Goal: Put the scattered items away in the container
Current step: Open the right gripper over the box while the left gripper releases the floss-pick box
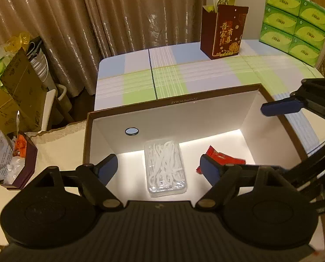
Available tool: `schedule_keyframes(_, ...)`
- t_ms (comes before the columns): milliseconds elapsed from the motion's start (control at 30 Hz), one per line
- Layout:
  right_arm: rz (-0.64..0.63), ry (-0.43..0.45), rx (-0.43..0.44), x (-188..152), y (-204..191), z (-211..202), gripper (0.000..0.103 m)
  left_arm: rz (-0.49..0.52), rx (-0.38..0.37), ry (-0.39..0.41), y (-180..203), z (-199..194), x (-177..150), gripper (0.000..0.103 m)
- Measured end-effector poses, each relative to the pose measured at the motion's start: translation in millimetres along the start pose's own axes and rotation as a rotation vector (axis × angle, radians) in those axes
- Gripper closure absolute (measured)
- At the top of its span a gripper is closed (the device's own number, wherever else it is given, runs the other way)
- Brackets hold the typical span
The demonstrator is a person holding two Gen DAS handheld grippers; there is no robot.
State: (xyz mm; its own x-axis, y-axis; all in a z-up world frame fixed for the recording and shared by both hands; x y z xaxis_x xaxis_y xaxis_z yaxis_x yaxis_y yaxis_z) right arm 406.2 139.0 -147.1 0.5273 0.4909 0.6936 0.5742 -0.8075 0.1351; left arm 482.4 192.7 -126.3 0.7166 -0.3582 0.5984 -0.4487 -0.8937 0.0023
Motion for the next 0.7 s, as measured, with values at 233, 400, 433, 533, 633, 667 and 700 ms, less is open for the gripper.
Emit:
schedule_keyframes(233,0.023,0.04,0.002,2,-2,-25,0.002,-0.039,0.027,0.012,3,-26,-2,0.016)
schedule_keyframes(400,0.026,0.067,0.001,-2,-6,-46,0.002,-0.066,0.053,0.016,7,-47,-7,0.01)
schedule_keyframes(433,0.03,0.071,0.006,-4,-6,-51,0.002,-0.078,0.059,0.018,7,-52,-9,0.01)
schedule_keyframes(533,0.036,0.074,0.013,-9,-8,-64,0.002,-0.11,0.068,0.03,9,-69,-15,0.008)
schedule_keyframes(633,0.048,0.077,0.023,-14,-9,-78,0.002,-0.14,0.08,0.038,10,-85,-23,0.007)
schedule_keyframes(667,0.052,0.079,0.025,-16,-9,-84,0.002,-0.149,0.084,0.038,12,-90,-26,0.007)
schedule_keyframes(700,0.054,0.081,0.027,-18,-10,-89,0.002,-0.156,0.089,0.039,13,-96,-30,0.007)
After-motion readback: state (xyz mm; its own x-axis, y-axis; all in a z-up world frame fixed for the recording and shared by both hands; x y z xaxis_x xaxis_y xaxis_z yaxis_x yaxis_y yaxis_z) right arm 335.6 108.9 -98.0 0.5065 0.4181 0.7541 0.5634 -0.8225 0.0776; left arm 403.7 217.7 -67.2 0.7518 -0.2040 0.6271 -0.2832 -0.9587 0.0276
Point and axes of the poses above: each gripper's, at about its wrist camera, not at the fingertips, and z roughly the way its jaws point, y to its right, x to its top, the point moved 8 cm from there along z, roughly the way its jaws point, and after that the axes turned 8 degrees about -x, right-handed, at the moved point
